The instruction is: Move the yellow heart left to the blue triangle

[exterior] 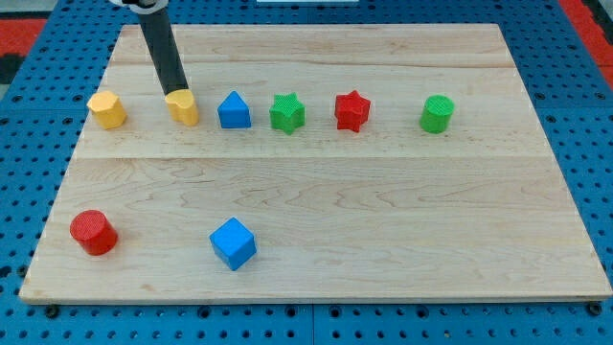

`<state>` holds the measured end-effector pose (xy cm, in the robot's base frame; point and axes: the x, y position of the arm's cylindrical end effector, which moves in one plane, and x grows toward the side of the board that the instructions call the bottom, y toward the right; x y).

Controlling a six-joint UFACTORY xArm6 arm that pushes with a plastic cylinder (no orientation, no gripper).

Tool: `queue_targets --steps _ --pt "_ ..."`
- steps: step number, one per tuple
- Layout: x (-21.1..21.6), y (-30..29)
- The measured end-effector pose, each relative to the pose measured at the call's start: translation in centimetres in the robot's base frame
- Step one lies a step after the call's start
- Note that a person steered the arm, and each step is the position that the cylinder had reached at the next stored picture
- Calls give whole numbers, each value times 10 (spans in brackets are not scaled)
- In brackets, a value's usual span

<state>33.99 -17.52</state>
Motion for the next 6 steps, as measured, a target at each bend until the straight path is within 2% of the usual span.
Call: queue_targets --steps 1,2,4,6 --pt "22 0" --pt "27 -24" --pt "95 -23" --pt "84 3"
